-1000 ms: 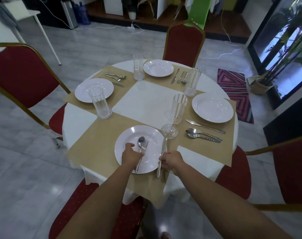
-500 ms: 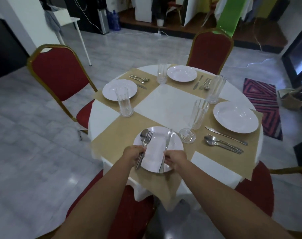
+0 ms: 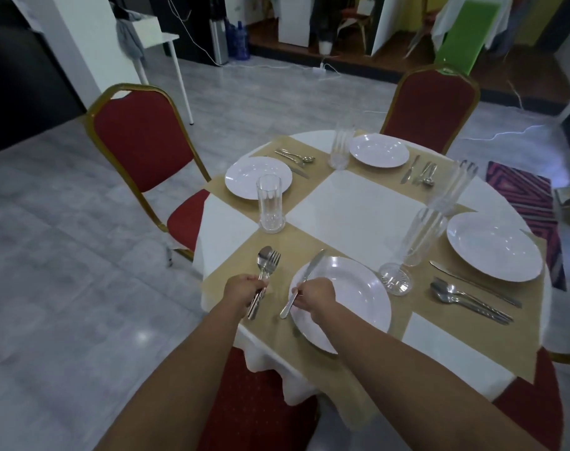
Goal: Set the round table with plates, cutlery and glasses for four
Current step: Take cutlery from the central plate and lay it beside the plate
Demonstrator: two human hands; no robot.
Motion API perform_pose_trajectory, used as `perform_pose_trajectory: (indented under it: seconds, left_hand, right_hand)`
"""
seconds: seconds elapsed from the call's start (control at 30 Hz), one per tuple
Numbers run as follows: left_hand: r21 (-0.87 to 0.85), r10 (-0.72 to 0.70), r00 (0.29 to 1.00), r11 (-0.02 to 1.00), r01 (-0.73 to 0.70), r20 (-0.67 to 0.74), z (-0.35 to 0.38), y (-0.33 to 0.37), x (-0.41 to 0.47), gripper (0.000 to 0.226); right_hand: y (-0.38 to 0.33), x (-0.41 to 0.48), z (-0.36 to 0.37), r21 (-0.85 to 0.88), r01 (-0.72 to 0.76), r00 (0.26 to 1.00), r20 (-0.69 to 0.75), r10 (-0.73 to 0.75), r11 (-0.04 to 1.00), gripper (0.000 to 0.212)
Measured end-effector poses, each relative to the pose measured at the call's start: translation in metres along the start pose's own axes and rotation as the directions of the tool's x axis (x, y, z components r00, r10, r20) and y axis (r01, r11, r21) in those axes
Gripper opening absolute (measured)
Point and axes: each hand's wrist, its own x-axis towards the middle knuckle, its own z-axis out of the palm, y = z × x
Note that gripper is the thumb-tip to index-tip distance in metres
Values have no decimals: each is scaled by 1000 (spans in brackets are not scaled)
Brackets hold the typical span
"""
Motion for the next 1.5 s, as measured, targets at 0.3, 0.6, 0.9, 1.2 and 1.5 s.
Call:
perform_pose_trajectory:
  seconds: [0.3, 0.6, 0.9, 1.2, 1.5]
  left_hand:
    - [38, -8, 997, 999, 10, -71, -41, -3, 39, 19]
    - [72, -12, 996, 997, 19, -91, -57, -13, 80, 17]
    - [51, -26, 997, 998, 30, -75, -57, -16, 87, 21]
    - [12, -16, 998, 1000, 17, -53, -51, -10, 89, 11]
    - [-6, -6, 999, 1000, 5, -38, -33, -15, 87, 13]
  right_hand:
    - [-16, 27, 76, -433, 89, 993, -35, -116, 897, 13]
    - [-19, 45, 108, -552, 19, 984, -136, -112, 833, 26]
    - [-16, 53, 110, -612, 26, 983, -130, -133, 790, 38]
    - [-21, 50, 94, -883, 255, 930, 112, -350, 395, 19]
    - [10, 38, 72, -928, 335, 798, 371, -475, -162, 49]
